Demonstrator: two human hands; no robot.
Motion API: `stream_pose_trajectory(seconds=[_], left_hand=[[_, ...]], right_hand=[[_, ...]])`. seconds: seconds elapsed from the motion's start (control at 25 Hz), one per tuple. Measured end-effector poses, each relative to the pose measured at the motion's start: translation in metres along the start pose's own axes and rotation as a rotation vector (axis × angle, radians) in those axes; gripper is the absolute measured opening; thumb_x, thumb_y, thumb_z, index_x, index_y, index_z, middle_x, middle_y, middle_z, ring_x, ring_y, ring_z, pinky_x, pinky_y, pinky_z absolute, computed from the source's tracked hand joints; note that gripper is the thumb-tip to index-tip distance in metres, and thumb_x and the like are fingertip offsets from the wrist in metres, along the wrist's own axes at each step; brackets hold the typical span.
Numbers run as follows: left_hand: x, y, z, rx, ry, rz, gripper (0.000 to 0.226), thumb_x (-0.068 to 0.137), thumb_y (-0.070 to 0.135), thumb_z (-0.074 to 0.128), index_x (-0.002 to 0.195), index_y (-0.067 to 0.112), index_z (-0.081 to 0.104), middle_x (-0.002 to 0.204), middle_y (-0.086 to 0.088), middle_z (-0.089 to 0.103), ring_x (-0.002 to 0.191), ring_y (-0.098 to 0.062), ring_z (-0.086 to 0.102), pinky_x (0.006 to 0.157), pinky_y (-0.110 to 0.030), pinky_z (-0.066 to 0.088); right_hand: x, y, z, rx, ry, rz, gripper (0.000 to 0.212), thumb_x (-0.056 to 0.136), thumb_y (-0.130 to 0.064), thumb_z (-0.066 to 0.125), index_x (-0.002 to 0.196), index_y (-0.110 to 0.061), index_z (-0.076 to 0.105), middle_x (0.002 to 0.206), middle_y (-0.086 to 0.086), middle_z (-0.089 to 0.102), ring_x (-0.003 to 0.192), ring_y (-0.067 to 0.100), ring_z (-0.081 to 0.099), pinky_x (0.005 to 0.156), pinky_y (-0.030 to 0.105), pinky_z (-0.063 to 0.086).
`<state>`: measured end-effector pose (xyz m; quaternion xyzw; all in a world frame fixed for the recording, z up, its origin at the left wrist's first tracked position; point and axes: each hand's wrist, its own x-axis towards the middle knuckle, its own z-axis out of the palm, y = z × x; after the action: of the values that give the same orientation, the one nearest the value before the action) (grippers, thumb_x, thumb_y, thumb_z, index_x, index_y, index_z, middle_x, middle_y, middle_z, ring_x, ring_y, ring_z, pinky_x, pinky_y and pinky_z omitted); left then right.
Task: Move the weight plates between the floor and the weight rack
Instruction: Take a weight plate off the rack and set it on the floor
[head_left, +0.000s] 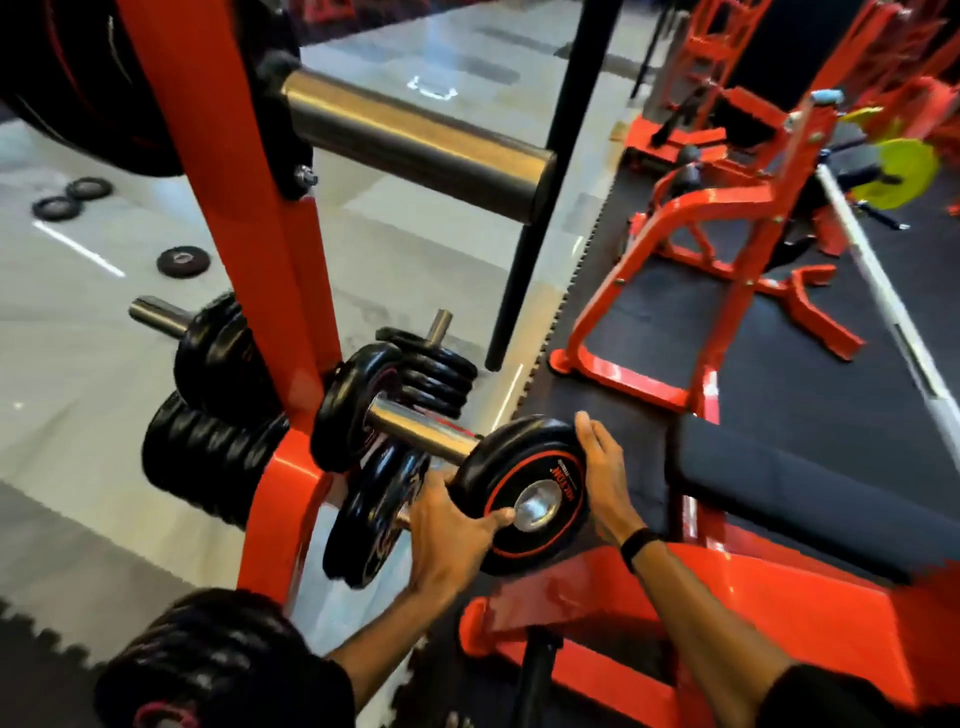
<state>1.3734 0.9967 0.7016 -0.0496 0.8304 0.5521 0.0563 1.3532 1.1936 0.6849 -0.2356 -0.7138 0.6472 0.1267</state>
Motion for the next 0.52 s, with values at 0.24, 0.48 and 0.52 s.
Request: stream_pose_trajectory(seconds=[0.24, 0.48, 0.52], left_hand=[[0.019, -0.03, 0.043, -0.079, 0.181, -0.136, 0.063, 0.059, 0.029, 0.093, 0.098, 0.019, 0.046, 0.096, 0.002, 0.057, 0.094, -0.019, 0.057, 0.075, -0.022, 0.044], [0.02, -0.045, 0.073, -0.029, 0.277, -0.181, 0.064, 0.059, 0.029, 0.093, 0.098, 0.007, 0.048, 0.092, -0.008, 0.059, 0.091, -0.032, 0.059, 0.08, -0.046, 0.051], [0.022, -0.048, 0.077, -0.018, 0.277, -0.191, 0.065, 0.058, 0.031, 0.093, 0.098, 0.008, 0.048, 0.091, -0.008, 0.059, 0.09, -0.032, 0.059, 0.079, -0.046, 0.051]], right_hand=[[0.068, 0.019, 0.035, -0.014, -0.134, 0.037, 0.026, 0.089, -0.031, 0.056, 0.065, -0.022, 0.061, 0.067, 0.001, 0.056, 0.069, 0.016, 0.051, 0.072, 0.038, 0.042], [0.098, 0.031, 0.062, -0.062, -0.072, 0.069, 0.031, 0.069, -0.032, 0.052, 0.058, -0.004, 0.063, 0.062, 0.013, 0.055, 0.063, 0.022, 0.051, 0.063, 0.037, 0.042], [0.104, 0.03, 0.067, -0.075, -0.085, 0.065, 0.037, 0.066, -0.034, 0.052, 0.058, 0.0, 0.062, 0.063, 0.014, 0.056, 0.062, 0.022, 0.051, 0.063, 0.036, 0.042]])
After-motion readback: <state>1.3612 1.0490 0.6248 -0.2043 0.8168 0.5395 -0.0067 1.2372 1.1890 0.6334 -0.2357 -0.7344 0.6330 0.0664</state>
